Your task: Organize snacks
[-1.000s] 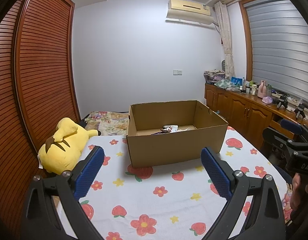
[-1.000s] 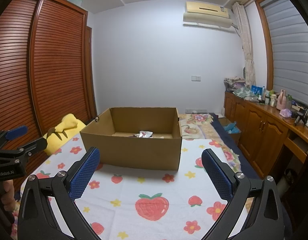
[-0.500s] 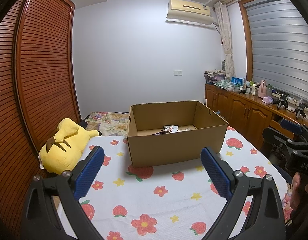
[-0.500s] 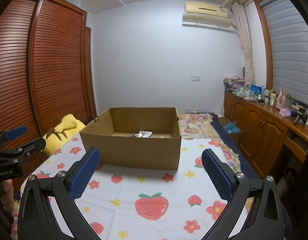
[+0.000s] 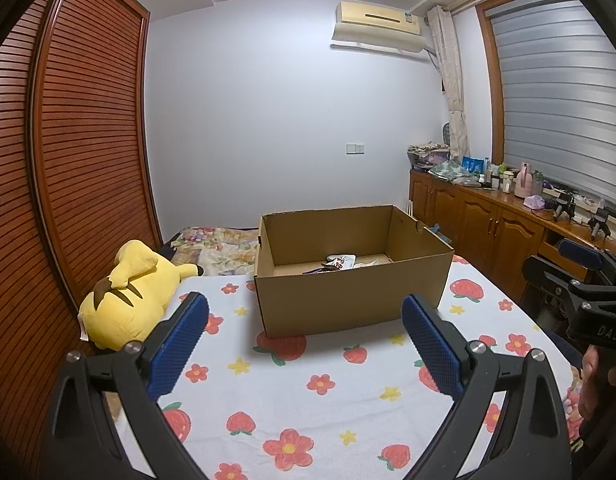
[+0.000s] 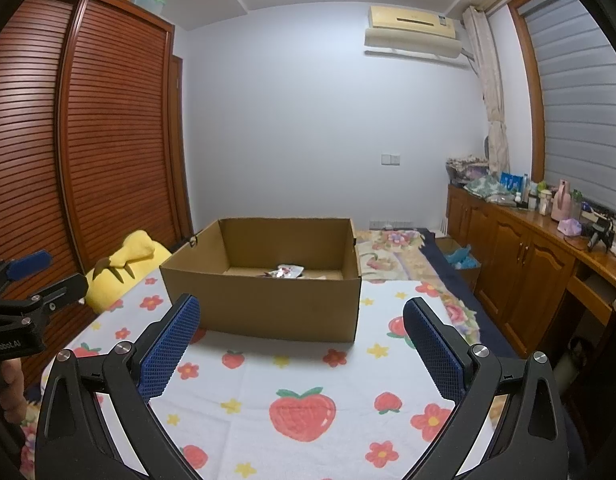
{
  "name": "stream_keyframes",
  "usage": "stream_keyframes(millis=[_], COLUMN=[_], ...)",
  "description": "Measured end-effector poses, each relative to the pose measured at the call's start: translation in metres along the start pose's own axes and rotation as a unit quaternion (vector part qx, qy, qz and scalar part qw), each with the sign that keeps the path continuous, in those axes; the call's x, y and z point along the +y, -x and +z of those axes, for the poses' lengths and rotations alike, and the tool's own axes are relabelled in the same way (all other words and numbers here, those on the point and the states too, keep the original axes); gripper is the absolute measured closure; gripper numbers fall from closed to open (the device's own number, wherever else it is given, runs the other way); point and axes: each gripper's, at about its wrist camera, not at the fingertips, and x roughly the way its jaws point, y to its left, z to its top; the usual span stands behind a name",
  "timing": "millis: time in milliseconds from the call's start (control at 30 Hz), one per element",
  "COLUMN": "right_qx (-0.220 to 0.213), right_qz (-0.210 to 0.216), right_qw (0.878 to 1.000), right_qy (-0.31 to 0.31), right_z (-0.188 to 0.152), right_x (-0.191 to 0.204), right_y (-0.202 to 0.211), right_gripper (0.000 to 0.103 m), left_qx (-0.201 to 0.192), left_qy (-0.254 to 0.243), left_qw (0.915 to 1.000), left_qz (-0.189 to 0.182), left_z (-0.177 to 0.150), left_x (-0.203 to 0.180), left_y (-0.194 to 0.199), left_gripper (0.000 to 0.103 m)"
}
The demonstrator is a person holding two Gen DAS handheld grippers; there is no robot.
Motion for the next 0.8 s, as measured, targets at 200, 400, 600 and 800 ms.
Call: stream_keyframes(millis=[200, 400, 600, 800], right_qx=[-0.001, -0.002, -0.001, -0.001], right_qz=[-0.001, -0.001, -0.001, -0.001], right_qw=[1.0, 1.0, 1.0, 1.0], right_qy=[0.0, 0.002, 0.002, 0.001], right_z=[-0.0002, 0.0013, 0.0016, 0.0017], right_x=[0.0, 0.0013, 0.0013, 0.0015], right_y=[0.0002, 0.0016, 0.0021, 0.0028], right_gripper=[0.0, 0.0, 0.0, 0.0], left_qx=[0.002, -0.001, -0.001, -0.001], left_qy=[-0.001, 0.0, -0.001, -0.001], left_qw=[1.0, 1.0, 1.0, 1.0], left_qz=[0.002, 0.002, 0.002, 0.001], left_z=[0.0003, 0.0008, 0.0, 0.0], left_x=[-0.0025, -0.0023, -0.0028, -0.0027], left_y=[-0.0005, 0.0006, 0.001, 0.001], left_gripper=[0.005, 0.005, 0.005, 0.005])
